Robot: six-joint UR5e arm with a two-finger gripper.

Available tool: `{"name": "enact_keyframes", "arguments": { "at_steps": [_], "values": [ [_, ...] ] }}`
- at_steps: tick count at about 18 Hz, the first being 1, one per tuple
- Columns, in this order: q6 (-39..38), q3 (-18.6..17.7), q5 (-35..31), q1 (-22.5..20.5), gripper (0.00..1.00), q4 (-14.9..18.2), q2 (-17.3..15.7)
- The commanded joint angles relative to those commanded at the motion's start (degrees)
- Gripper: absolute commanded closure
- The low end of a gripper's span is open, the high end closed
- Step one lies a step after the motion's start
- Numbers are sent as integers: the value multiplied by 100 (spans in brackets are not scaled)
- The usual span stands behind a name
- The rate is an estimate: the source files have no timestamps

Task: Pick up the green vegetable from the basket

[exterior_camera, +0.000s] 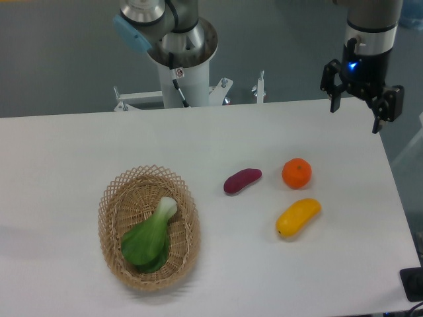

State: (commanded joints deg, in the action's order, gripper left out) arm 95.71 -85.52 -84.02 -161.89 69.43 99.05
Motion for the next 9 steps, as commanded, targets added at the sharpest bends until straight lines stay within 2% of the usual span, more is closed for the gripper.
{"name": "enact_keyframes", "arguments": {
  "at_steps": [6, 9],
  "values": [
    [0, -26, 26, 26, 0, -9, -44],
    [0, -219, 201, 35, 0, -26, -79]
  ]
}}
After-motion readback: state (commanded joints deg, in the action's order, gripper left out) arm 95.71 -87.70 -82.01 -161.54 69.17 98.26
